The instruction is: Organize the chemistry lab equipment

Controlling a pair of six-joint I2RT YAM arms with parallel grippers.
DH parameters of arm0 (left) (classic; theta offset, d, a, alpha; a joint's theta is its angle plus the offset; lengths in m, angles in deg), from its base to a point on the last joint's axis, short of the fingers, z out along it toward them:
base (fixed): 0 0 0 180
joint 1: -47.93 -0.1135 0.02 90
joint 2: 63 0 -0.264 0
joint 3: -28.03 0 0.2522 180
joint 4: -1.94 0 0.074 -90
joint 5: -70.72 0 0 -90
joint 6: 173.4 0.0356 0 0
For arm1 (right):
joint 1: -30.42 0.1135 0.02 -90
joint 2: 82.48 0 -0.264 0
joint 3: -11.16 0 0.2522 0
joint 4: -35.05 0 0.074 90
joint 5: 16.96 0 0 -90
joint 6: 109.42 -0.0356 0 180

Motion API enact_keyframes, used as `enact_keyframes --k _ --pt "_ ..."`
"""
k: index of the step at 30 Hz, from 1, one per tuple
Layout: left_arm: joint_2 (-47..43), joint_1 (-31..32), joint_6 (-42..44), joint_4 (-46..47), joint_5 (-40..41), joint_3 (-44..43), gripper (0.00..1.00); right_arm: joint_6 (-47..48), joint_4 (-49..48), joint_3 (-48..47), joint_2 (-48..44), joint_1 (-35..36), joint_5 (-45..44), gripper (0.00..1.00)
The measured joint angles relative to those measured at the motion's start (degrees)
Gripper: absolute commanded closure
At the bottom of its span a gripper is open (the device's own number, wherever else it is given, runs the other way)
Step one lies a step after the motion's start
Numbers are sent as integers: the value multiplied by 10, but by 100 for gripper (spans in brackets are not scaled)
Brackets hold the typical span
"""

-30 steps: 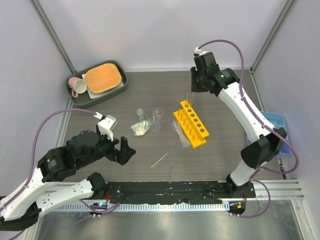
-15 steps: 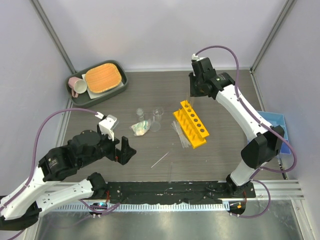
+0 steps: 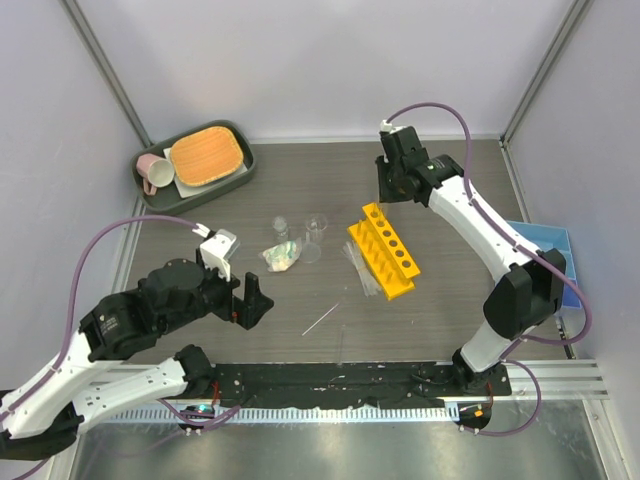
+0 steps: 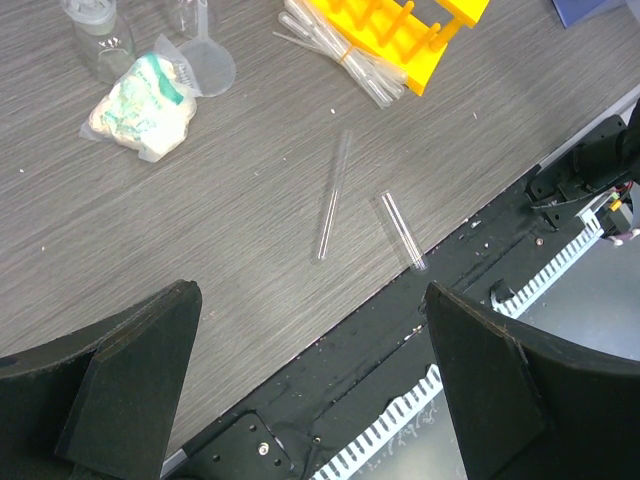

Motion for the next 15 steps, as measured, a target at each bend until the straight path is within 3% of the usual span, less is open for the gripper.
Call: enact_keyframes --k 15 --pt "6 0 0 0 0 0 0 0 -33 39 -9 0 8 87"
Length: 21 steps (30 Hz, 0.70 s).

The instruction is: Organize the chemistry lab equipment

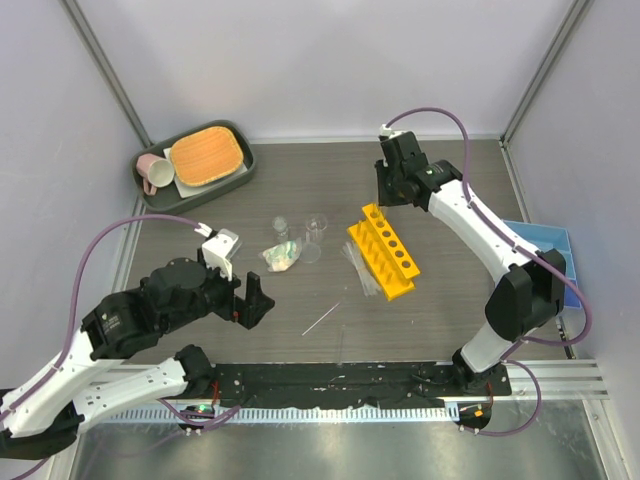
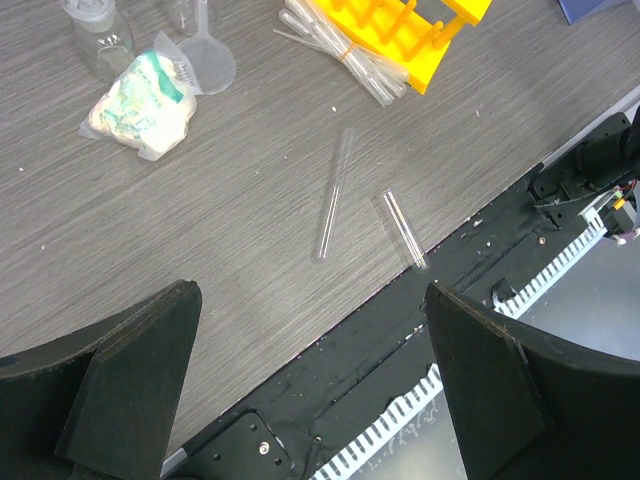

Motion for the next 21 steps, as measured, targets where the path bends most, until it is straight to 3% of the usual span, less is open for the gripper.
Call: enact_keyframes --k 21 --pt "7 0 2 0 0 0 0 0 -12 9 0 17 3 82"
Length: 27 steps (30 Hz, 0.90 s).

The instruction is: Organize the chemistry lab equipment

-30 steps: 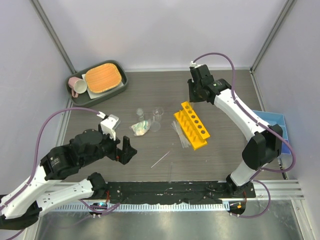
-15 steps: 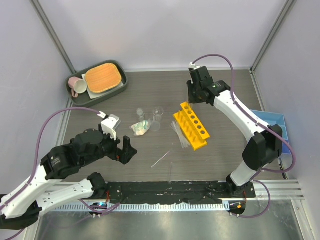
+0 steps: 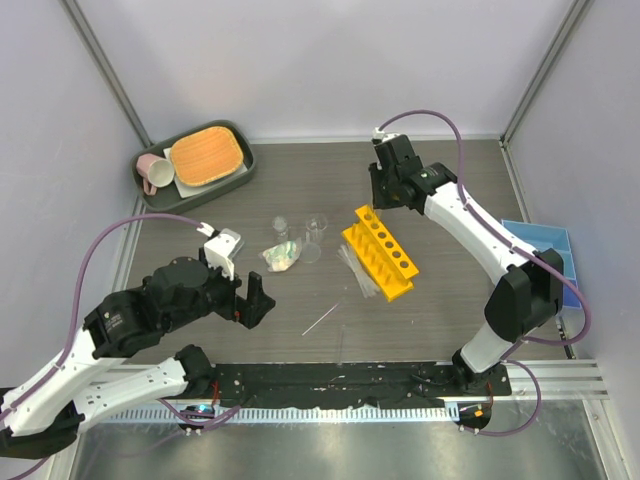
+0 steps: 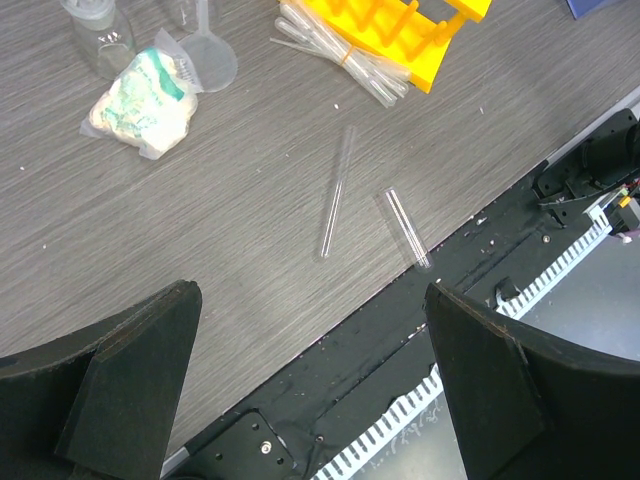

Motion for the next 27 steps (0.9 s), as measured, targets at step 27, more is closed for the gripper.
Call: enact_keyframes --k 27 --pt "0 0 8 0 0 0 0 11 -8 6 0 29 -13 66"
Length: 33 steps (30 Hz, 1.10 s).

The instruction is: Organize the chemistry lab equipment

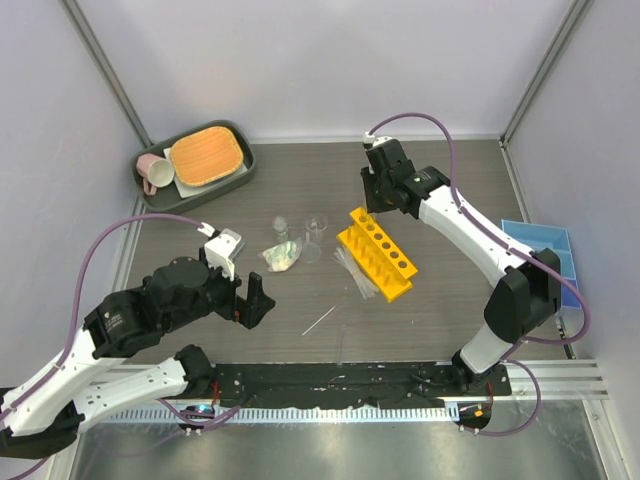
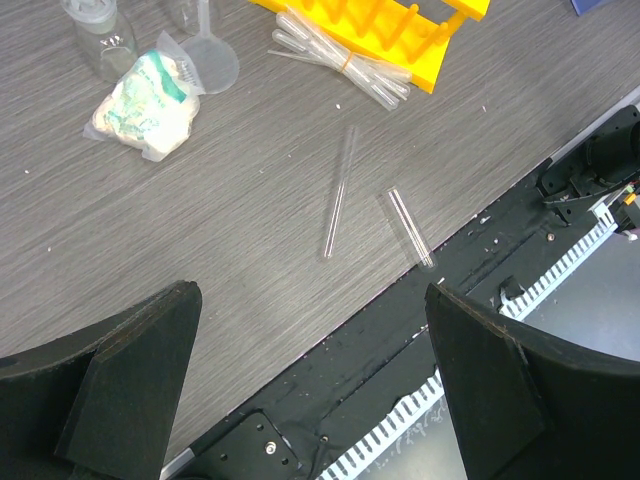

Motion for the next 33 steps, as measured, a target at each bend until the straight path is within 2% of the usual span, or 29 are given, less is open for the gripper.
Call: enact_keyframes --k 7,21,25,33 --pt "0 0 0 0 0 0 0 0 0 0 0 5 0 57" --pt "16 0 -1 7 0 9 0 0 17 -6 -7 25 -19 53" --pt "64 0 -1 22 3 31 0 -1 57 -34 -38 58 -52 52" --pt "225 0 -2 66 3 61 0 -12 128 -71 -147 98 -124 52"
